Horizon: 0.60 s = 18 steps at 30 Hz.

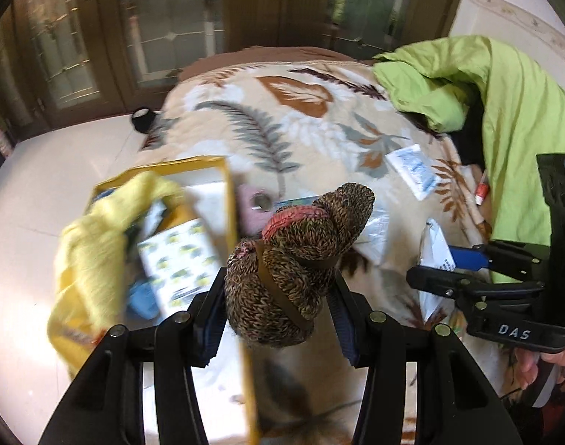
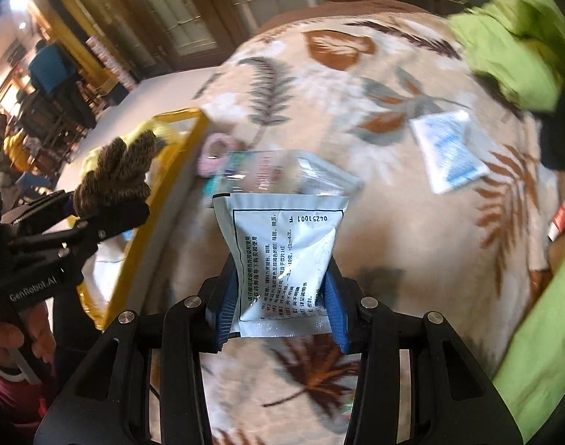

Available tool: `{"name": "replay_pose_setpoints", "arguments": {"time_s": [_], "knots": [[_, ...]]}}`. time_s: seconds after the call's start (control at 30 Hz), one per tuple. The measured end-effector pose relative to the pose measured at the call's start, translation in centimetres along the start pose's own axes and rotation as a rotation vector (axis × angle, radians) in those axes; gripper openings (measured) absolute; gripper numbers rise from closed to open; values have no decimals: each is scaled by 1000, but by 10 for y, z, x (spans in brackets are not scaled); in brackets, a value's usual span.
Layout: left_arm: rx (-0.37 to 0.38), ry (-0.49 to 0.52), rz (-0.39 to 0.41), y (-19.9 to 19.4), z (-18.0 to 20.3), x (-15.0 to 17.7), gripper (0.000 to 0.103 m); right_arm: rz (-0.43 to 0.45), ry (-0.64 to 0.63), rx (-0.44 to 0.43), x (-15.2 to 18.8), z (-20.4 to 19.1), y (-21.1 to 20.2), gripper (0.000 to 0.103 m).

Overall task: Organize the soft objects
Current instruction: 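Carry the brown pouch and silver sachet into the box and release both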

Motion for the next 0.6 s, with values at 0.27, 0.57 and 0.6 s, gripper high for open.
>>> {"name": "replay_pose_setpoints", "arguments": {"time_s": [0.27, 0.57, 0.6], "knots": [[-91, -54, 28, -15, -38, 18, 51, -1, -84, -46, -10, -54, 7, 42], [-162, -80, 26, -22, -65, 47, 51, -18, -148, -77, -8, -96, 16, 42], [-168, -84, 24, -23, -69, 49, 51, -22, -157, -79, -8, -100, 17, 42]]}}
Point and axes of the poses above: each gripper's, at about its wrist camera, not at the fingertips, and y roughly the way its jaws point, z to its right, x to its underside, the point moved 6 cm from there along y, roughly the way its jaws point
